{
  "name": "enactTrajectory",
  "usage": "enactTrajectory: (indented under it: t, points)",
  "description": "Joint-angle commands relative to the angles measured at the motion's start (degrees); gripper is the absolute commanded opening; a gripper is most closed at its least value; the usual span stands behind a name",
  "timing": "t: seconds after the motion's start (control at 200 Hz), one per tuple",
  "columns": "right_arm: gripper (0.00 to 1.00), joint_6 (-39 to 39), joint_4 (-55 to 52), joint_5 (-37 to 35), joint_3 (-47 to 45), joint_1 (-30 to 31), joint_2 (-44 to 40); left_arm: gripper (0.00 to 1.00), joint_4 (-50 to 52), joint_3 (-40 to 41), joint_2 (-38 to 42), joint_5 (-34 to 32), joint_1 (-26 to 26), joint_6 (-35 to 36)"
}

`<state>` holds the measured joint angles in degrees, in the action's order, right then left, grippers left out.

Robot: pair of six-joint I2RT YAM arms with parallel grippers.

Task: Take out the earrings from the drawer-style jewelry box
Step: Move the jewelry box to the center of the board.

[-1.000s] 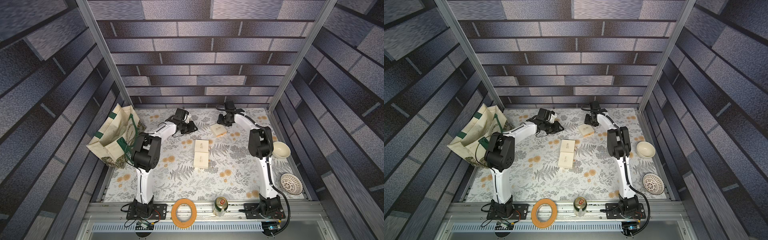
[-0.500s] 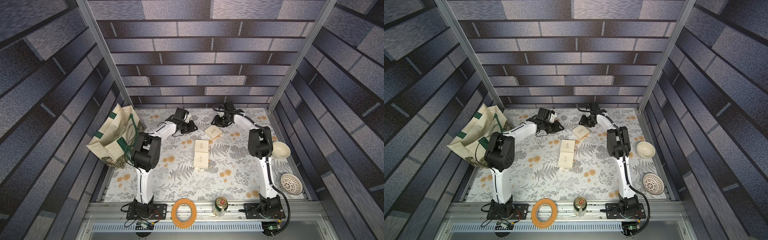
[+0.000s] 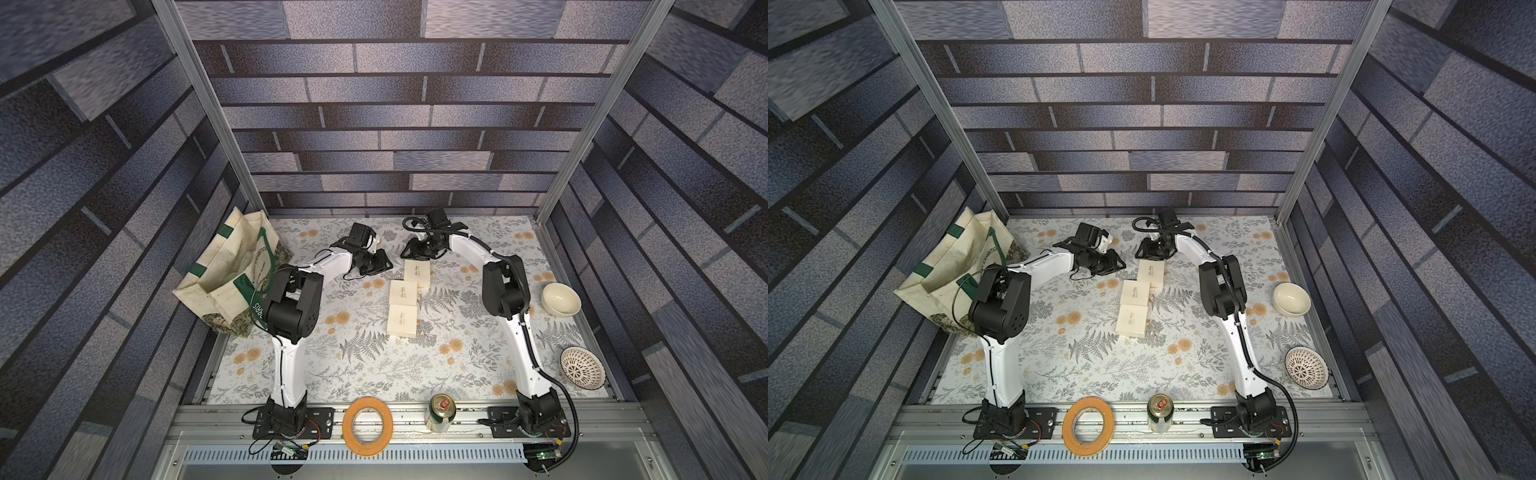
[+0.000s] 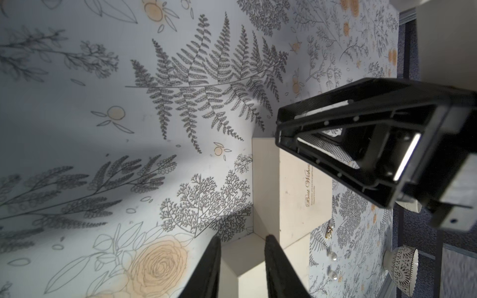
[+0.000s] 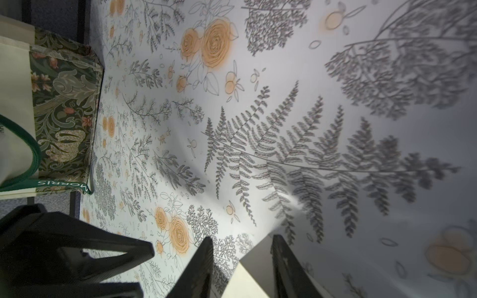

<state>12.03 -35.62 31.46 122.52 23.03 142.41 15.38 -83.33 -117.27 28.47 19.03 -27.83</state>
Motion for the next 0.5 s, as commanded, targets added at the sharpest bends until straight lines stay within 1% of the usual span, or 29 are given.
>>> enactTrajectory:
  t: [0.0, 0.055, 0.225, 0.386, 0.491]
  points:
    - [0.4, -0.9, -0.9, 0.9, -0.7, 0.4, -1.2, 0.32, -1.0, 1.9, 2.6, -0.3, -0.4, 0.6]
    - [0.4, -0.2, 0.0, -0.1, -1.9, 0.3, -2.5, 0.32, -1.4, 2.4, 2.8, -0.3, -0.5, 0.3]
    - [0.42, 2.8, 3.6, -10.0, -7.9, 0.2, -8.3, 0.32, -2.0, 2.2, 2.8, 0.3, -0.1, -0.4]
    - [0.42, 4.4, 8.9, -13.6, -16.2, -0.7, -15.5, 0.32, -1.7, 0.5, 4.0, -0.7, 0.8, 0.0]
    - [0.43, 5.6, 10.0, -16.2, -20.8, -1.3, -20.0, 0.32, 0.0, -2.5, 3.9, -0.9, 1.4, 0.7]
